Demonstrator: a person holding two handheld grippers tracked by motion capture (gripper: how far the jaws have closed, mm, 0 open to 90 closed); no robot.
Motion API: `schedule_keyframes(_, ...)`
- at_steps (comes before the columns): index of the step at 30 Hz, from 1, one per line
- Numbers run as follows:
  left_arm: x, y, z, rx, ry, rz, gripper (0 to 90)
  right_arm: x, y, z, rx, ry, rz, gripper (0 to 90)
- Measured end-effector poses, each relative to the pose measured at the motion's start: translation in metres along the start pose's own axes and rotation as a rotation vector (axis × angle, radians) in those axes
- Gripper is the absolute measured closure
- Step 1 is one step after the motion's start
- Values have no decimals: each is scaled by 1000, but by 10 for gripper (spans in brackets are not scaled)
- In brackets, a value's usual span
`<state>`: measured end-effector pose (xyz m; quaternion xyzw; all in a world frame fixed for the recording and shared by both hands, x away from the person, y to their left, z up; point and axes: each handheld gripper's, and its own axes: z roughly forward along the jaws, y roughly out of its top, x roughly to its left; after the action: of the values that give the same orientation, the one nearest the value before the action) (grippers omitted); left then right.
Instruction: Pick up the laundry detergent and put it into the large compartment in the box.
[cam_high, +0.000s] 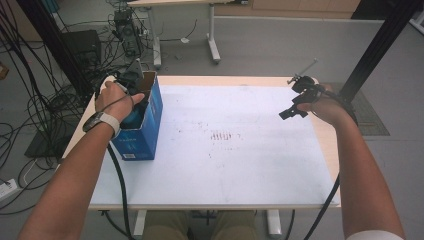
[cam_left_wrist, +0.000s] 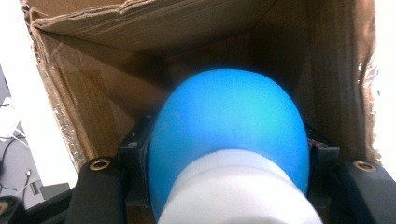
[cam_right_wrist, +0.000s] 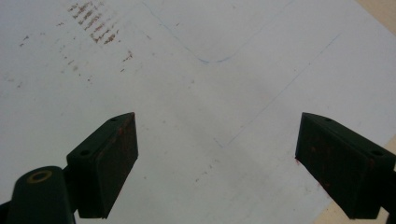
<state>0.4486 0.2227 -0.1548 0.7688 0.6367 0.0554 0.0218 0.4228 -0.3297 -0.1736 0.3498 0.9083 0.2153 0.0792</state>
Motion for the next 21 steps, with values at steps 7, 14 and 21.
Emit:
schedule_keyframes(7,0,-1,0,-2,-2,-1,370,0,-1,-2,0,-3,-1,132)
schedule_keyframes(14,0,-1,0,-2,1,0,370,1,-2,-1,0,-2,2,133)
schedule_keyframes(21,0,-1,0,3,-2,2,370,1,-1,-3,0,-6,1,132)
